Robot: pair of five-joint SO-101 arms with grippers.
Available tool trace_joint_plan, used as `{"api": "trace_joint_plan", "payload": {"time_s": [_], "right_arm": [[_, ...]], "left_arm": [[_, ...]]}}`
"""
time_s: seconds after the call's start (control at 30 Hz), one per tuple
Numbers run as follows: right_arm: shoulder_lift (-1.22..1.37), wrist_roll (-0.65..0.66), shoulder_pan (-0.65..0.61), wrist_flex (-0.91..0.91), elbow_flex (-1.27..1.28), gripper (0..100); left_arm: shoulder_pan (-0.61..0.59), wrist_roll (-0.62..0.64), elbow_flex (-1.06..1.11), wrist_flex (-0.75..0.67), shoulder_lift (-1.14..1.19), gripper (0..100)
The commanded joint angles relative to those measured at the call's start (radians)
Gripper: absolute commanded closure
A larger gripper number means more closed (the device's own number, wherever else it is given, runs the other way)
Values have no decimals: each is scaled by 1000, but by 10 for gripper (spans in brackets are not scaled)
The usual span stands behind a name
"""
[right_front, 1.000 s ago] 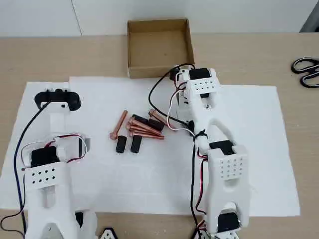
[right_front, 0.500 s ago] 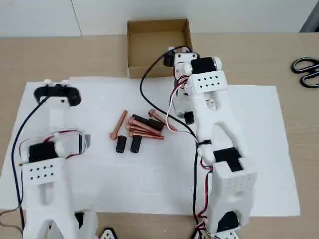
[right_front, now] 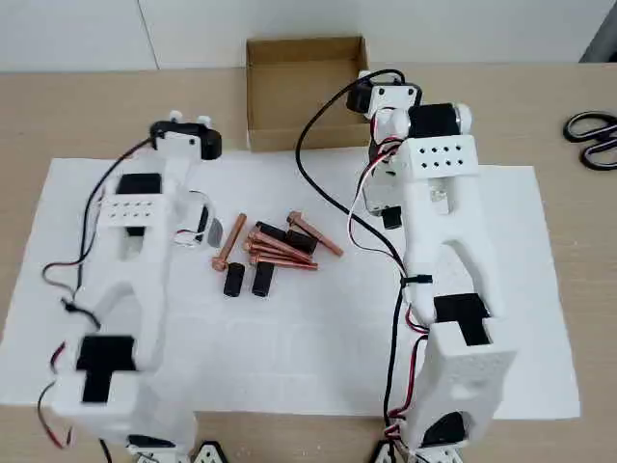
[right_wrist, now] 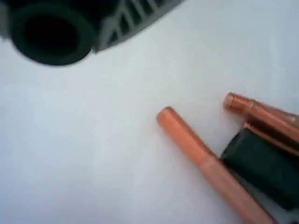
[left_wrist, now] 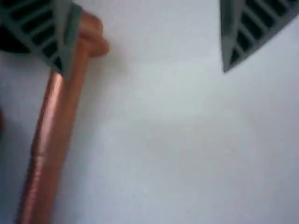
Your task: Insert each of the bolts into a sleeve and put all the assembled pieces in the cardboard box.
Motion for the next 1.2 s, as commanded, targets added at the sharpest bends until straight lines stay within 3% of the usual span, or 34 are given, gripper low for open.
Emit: {"api": "trace_joint_plan", "payload": {"time_s": [0.0, 0.3, 0.57, 0.83, 1.17], "right_arm": [[-71, 5, 13, 18, -55, 995], [-71, 5, 13, 18, -55, 995], [-70, 5, 13, 18, -55, 995], [-68, 3, 12, 18, -55, 995], [-67, 3, 7, 18, -55, 995]], "left_arm": [[18, 8, -93, 8, 92, 800], [32, 9, -163, 11, 206, 800], [25, 37, -237, 97, 89, 800], [31, 52, -229, 118, 6, 800], [49, 52, -96, 41, 6, 800]]}}
